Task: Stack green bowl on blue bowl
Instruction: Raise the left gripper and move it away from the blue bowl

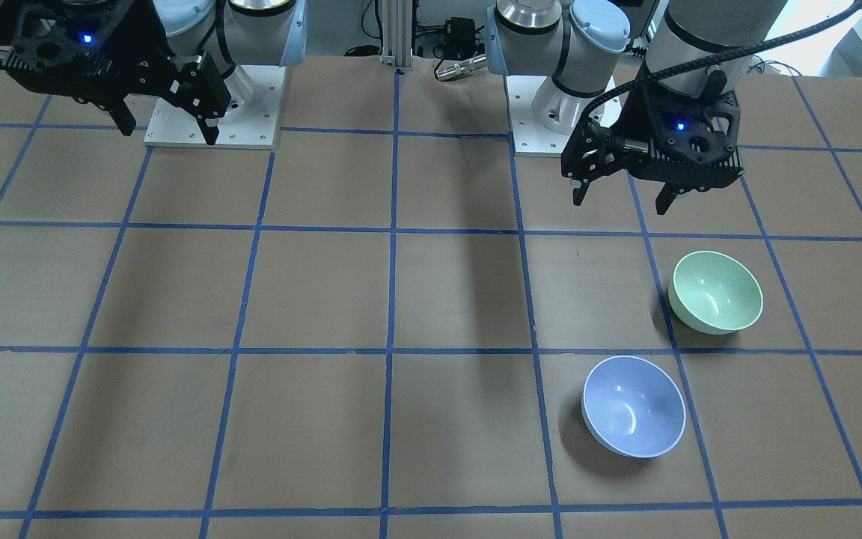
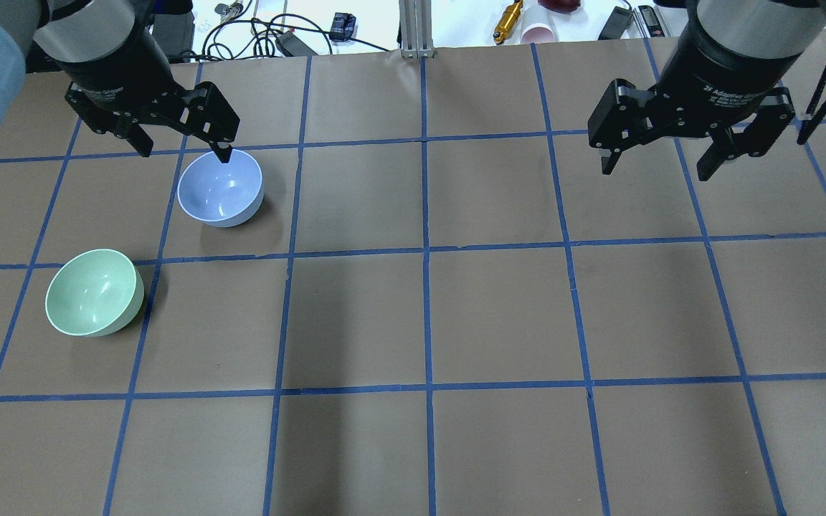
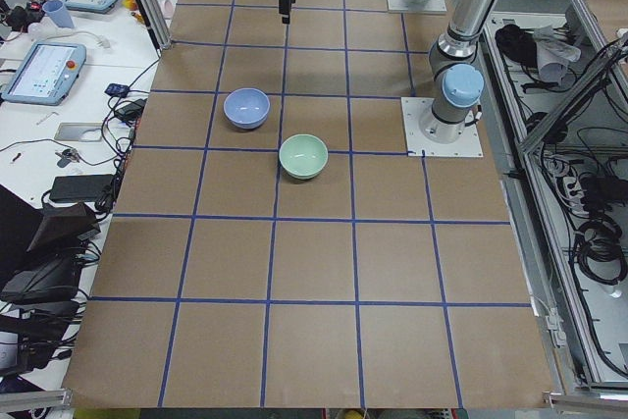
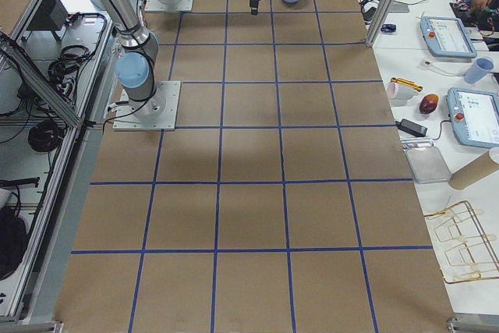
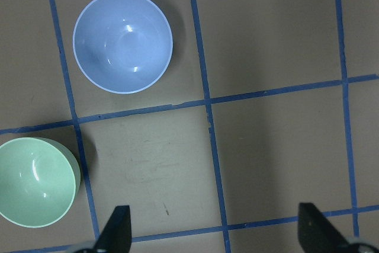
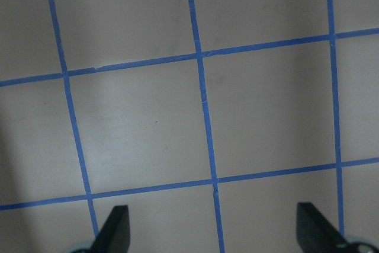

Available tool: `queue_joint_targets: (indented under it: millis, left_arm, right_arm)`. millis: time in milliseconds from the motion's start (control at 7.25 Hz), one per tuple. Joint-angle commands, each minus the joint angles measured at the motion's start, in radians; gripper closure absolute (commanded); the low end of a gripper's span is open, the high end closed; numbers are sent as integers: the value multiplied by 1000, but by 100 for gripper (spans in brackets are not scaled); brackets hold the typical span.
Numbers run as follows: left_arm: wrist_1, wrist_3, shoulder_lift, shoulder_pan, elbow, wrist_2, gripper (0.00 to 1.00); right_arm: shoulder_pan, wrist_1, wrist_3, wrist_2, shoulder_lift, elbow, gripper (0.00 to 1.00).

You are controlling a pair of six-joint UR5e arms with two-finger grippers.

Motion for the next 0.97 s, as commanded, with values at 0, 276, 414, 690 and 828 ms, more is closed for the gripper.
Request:
queue_joint_targets:
  millis: [0,276,414,690,828]
  left_arm:
    - [18,2,-8,9,-6,-1,0]
    - [24,5,-11,15,-5,-1,0]
    - [25,0,-11,28,-2,-4,0]
    - [18,2,3,37,-3,2,0]
    - [15,5,5,47,-3,2,0]
  right_arm:
    - [0,0,0,0,0,1,0]
    - [0,2,0,0,0,0,0]
    - [0,2,0,0,0,1,0]
    - [0,0,0,0,0,0,0]
    - [0,0,0,0,0,0,0]
